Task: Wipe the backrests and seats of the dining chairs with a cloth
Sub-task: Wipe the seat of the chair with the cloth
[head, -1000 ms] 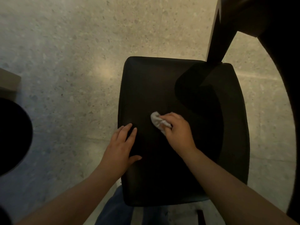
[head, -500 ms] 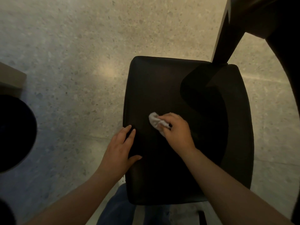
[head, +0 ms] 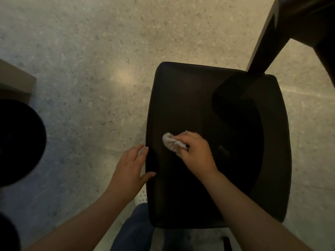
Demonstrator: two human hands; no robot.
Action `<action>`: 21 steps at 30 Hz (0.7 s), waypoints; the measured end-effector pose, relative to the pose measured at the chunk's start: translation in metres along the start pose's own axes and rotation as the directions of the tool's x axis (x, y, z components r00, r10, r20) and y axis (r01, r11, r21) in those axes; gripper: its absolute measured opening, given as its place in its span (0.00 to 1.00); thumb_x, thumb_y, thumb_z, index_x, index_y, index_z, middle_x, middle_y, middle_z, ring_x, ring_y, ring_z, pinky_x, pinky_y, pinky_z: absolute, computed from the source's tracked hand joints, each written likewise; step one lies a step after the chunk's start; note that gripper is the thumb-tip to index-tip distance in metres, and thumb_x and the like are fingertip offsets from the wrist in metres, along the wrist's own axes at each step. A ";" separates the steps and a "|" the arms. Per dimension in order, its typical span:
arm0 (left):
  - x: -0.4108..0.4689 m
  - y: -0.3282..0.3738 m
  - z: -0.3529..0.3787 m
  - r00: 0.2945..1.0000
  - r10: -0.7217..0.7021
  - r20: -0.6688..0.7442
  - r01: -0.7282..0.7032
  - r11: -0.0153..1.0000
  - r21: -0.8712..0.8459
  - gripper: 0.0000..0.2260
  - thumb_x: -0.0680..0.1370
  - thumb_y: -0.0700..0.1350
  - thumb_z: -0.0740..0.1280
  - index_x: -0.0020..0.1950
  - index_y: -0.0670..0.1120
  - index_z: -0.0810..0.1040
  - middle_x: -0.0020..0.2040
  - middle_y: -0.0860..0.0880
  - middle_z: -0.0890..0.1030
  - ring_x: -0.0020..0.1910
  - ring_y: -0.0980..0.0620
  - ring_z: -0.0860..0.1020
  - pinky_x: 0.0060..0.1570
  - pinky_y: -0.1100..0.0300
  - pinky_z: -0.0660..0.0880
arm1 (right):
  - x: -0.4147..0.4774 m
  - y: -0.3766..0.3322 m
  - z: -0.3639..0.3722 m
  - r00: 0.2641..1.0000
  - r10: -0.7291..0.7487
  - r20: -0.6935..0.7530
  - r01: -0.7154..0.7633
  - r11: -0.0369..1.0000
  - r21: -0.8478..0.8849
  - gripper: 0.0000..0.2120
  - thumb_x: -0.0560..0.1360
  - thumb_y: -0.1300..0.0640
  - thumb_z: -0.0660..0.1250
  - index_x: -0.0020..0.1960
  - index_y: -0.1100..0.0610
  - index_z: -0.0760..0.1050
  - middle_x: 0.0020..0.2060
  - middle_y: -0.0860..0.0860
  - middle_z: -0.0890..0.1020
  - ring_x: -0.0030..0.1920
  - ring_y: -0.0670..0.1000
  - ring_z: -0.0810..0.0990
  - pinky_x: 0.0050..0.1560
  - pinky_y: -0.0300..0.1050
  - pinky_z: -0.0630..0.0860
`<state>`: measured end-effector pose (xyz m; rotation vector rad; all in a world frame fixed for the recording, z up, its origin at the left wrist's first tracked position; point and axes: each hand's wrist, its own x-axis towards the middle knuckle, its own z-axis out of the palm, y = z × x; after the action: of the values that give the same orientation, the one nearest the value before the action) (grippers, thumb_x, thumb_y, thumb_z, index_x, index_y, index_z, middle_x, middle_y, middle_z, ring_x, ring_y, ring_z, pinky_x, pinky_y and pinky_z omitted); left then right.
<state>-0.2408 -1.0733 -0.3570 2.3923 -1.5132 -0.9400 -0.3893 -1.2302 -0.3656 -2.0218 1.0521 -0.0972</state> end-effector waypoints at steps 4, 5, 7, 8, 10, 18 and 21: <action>-0.005 -0.014 0.000 1.000 -0.021 0.002 0.021 1.000 0.010 0.34 0.75 0.56 0.70 0.76 0.46 0.63 0.75 0.47 0.65 0.73 0.50 0.62 0.71 0.60 0.56 | 0.031 -0.003 -0.011 0.995 -0.021 -0.099 0.019 1.000 -0.016 0.12 0.74 0.60 0.68 0.55 0.49 0.80 0.49 0.42 0.78 0.53 0.42 0.75 0.54 0.35 0.71; -0.007 -0.017 0.001 1.000 -0.029 0.006 0.029 1.000 0.010 0.34 0.75 0.57 0.69 0.77 0.46 0.62 0.75 0.48 0.64 0.74 0.51 0.61 0.71 0.61 0.55 | 0.039 -0.006 -0.010 0.990 -0.012 -0.139 0.009 1.000 -0.021 0.11 0.75 0.60 0.67 0.56 0.50 0.80 0.50 0.43 0.78 0.53 0.42 0.75 0.53 0.33 0.69; -0.008 -0.022 0.002 0.999 -0.043 0.005 0.043 0.999 -0.001 0.34 0.76 0.58 0.68 0.77 0.47 0.62 0.75 0.49 0.65 0.73 0.52 0.62 0.70 0.63 0.54 | 0.045 -0.016 -0.001 0.986 0.028 -0.165 -0.031 0.999 -0.018 0.11 0.76 0.60 0.66 0.56 0.51 0.80 0.50 0.45 0.79 0.52 0.43 0.75 0.52 0.31 0.69; -0.009 -0.025 0.002 0.999 -0.050 0.002 0.050 0.999 -0.011 0.33 0.76 0.58 0.68 0.77 0.47 0.63 0.74 0.49 0.66 0.72 0.52 0.63 0.69 0.64 0.55 | 0.042 -0.021 0.005 0.986 0.049 -0.161 -0.052 0.998 -0.017 0.11 0.76 0.60 0.66 0.57 0.52 0.80 0.51 0.46 0.79 0.52 0.43 0.75 0.51 0.31 0.68; -0.012 -0.027 -0.001 0.998 -0.065 -0.003 0.065 0.998 -0.024 0.31 0.76 0.57 0.68 0.75 0.46 0.65 0.72 0.50 0.69 0.71 0.52 0.65 0.69 0.63 0.58 | 0.026 -0.029 0.017 0.993 0.036 -0.113 -0.041 0.998 -0.040 0.12 0.75 0.61 0.67 0.57 0.52 0.80 0.52 0.47 0.80 0.52 0.44 0.74 0.52 0.32 0.67; -0.025 -0.031 -0.034 0.997 -0.070 -0.024 0.069 0.996 -0.048 0.24 0.77 0.56 0.68 0.70 0.47 0.72 0.65 0.50 0.76 0.63 0.52 0.73 0.61 0.64 0.65 | -0.003 -0.057 0.000 0.995 -0.007 0.099 0.016 0.996 -0.083 0.11 0.74 0.61 0.68 0.55 0.52 0.81 0.48 0.48 0.81 0.51 0.47 0.77 0.54 0.43 0.74; -0.037 -0.017 -0.070 0.993 -0.080 -0.089 0.071 0.993 -0.094 0.24 0.77 0.55 0.68 0.70 0.47 0.73 0.63 0.50 0.77 0.60 0.52 0.75 0.58 0.65 0.66 | 0.001 -0.076 -0.032 0.999 0.012 -0.047 -0.015 0.998 -0.069 0.09 0.75 0.59 0.68 0.54 0.50 0.82 0.46 0.46 0.80 0.48 0.43 0.77 0.51 0.41 0.75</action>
<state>-0.1982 -1.0471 -0.2936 2.4079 -1.3273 -0.8792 -0.3531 -1.2284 -0.2915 -2.0831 1.1123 -0.1029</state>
